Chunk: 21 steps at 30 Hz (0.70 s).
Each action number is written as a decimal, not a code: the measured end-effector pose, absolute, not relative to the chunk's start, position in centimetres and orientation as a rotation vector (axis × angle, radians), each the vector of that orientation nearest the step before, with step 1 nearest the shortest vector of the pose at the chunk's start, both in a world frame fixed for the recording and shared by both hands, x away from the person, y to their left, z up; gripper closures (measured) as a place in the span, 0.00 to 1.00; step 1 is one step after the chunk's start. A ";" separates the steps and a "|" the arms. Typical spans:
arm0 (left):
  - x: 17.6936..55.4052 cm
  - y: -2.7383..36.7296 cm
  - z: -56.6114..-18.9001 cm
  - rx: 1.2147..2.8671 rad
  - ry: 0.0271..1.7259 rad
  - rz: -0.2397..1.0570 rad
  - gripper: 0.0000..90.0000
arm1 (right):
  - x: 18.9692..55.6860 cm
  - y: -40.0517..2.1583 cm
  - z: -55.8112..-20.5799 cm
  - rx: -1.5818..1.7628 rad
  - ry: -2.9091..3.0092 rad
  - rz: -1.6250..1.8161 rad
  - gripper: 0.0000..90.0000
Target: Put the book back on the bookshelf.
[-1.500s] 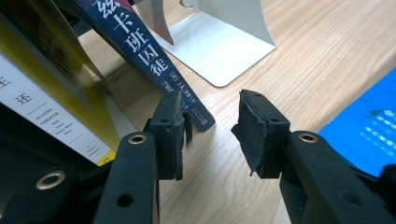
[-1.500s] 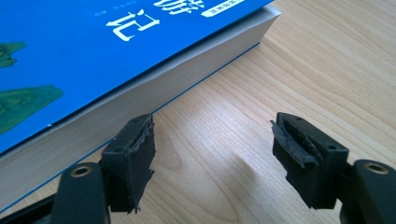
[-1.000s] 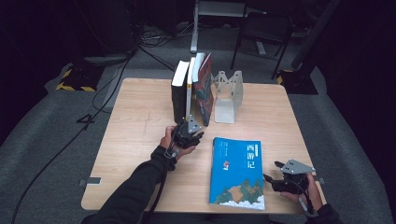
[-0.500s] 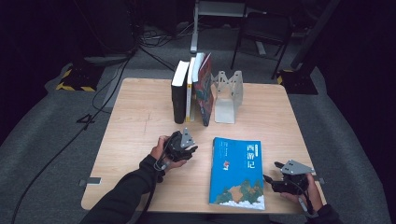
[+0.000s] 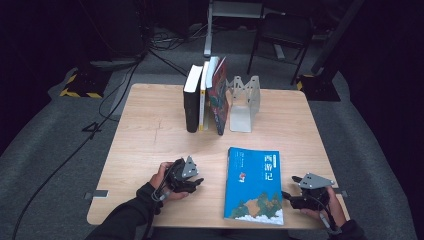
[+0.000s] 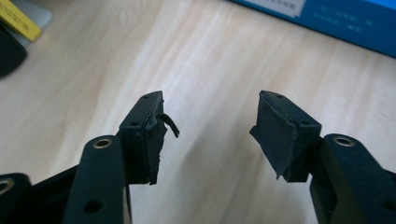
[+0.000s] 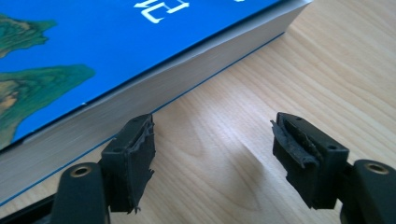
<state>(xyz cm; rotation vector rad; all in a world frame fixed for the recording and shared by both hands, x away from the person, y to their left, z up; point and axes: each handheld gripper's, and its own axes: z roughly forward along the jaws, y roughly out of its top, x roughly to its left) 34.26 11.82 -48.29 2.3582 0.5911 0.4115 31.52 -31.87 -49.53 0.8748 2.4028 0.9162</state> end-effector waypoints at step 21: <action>28.5 10.2 -49.7 2.391 0.479 0.165 0.31 | 30.5 -32.3 -46.9 0.896 2.360 1.157 0.32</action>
